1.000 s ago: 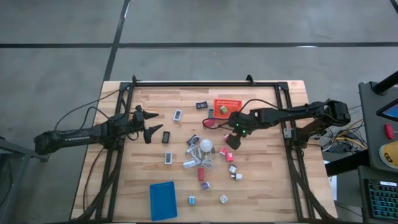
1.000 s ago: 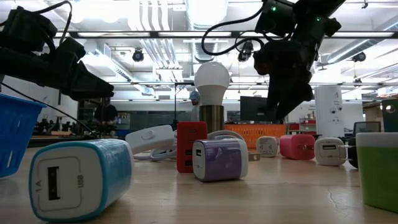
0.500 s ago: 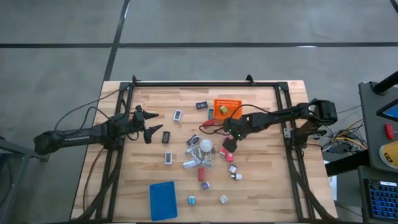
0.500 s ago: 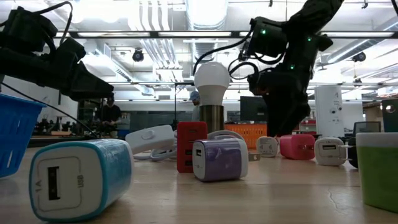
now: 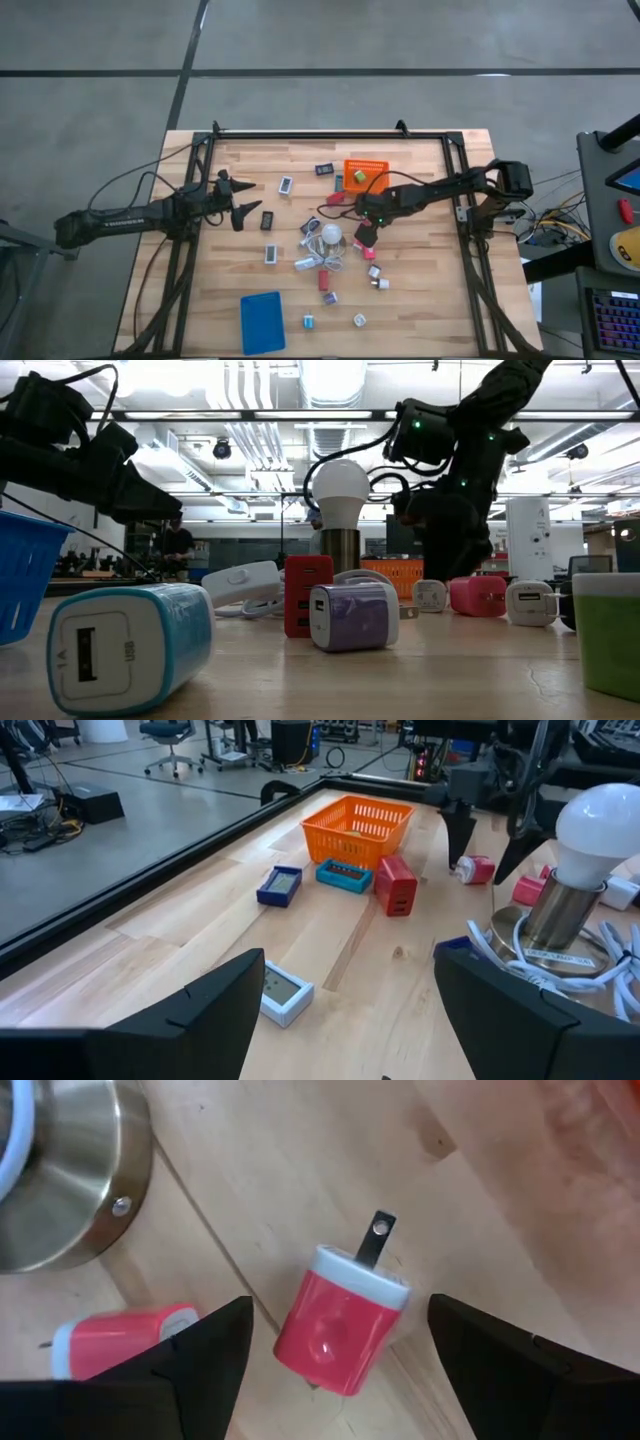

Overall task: Pick & Place Office items
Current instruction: Put the top pink charger adapter into the orange bin

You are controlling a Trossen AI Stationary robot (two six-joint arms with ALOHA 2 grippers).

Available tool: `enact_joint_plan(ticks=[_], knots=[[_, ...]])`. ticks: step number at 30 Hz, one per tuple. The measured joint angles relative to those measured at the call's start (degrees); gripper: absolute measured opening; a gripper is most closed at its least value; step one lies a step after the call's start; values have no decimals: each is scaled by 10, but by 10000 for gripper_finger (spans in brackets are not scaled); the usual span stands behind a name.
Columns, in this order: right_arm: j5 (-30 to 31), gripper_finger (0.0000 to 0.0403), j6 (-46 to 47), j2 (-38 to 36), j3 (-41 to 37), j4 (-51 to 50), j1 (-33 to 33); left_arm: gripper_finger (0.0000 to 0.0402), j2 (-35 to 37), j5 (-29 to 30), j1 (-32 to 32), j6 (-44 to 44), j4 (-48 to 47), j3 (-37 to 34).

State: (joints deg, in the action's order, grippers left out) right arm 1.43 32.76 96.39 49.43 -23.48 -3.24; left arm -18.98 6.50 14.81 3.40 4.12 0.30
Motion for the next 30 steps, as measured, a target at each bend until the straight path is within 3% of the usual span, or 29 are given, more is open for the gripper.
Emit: enact_joint_plan(ticks=[5, 11, 18, 30], knots=[[20, 236, -2, 0, 0, 0, 10, 300, 0, 0, 0, 0, 0, 0], [21, 121, -18, -1, 0, 1, 20, 300, 0, 0, 0, 0, 1, 0], [23, 121, -42, -1, 0, 3, 31, 300, 0, 0, 0, 0, 0, 0], [86, 121, -67, -16, 0, 37, 36, 300, 0, 0, 0, 0, -4, 0]])
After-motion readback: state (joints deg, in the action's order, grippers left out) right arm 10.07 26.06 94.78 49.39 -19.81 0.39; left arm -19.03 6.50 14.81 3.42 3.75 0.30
